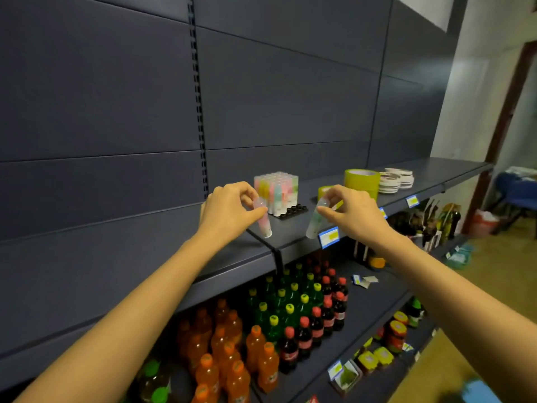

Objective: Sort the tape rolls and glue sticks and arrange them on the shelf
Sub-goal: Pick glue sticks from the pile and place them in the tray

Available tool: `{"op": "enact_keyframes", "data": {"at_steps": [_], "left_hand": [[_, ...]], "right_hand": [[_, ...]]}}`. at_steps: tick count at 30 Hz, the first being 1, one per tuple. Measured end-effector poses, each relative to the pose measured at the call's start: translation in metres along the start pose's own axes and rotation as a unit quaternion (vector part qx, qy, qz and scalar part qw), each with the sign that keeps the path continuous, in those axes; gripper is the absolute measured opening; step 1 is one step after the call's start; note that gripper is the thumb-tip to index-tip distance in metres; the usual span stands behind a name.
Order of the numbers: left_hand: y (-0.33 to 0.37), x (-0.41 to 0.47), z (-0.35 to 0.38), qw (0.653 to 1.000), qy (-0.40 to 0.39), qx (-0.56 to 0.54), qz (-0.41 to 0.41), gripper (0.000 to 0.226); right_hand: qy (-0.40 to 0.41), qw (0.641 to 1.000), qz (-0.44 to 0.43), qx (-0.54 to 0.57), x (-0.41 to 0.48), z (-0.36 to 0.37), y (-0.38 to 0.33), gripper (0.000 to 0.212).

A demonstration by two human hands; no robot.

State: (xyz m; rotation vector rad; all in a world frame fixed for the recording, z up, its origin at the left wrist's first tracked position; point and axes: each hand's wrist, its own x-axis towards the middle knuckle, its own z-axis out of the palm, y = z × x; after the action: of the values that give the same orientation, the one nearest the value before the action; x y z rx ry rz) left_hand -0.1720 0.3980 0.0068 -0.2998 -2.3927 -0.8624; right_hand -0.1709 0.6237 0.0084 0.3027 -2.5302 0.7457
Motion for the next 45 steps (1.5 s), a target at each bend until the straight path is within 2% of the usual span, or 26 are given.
{"op": "enact_keyframes", "data": {"at_steps": [5, 10, 17, 28, 33, 36, 39, 45], "left_hand": [[0.017, 0.031, 0.039, 1.000, -0.006, 0.017, 0.023, 0.010], [0.020, 0.067, 0.076, 0.999, -0.001, 0.043, 0.027, 0.010], [0.015, 0.116, 0.115, 0.995, -0.004, 0.096, 0.034, 0.014], [0.007, 0.140, 0.140, 0.981, 0.021, 0.188, 0.032, 0.017], [0.016, 0.140, 0.151, 0.960, 0.032, 0.277, 0.029, 0.022], [0.020, 0.143, 0.156, 0.924, 0.029, 0.377, 0.057, 0.029], [0.019, 0.146, 0.165, 0.894, 0.005, 0.445, 0.049, 0.034], [0.020, 0.141, 0.174, 0.891, 0.003, 0.455, 0.003, 0.036]], "right_hand": [[0.015, 1.000, -0.006, 0.023, 0.017, 0.001, 0.037, 0.009], [-0.004, 1.000, -0.010, -0.017, 0.044, 0.011, 0.065, 0.016], [-0.012, 0.997, -0.078, 0.016, 0.103, 0.024, 0.090, 0.016], [-0.035, 0.984, -0.160, 0.077, 0.168, 0.063, 0.115, 0.021], [-0.077, 0.975, -0.185, 0.095, 0.194, 0.077, 0.124, 0.022], [-0.101, 0.968, -0.204, 0.106, 0.205, 0.084, 0.127, 0.023], [-0.111, 0.962, -0.229, 0.094, 0.214, 0.089, 0.128, 0.026], [-0.064, 0.949, -0.305, 0.035, 0.226, 0.092, 0.129, 0.026]]}}
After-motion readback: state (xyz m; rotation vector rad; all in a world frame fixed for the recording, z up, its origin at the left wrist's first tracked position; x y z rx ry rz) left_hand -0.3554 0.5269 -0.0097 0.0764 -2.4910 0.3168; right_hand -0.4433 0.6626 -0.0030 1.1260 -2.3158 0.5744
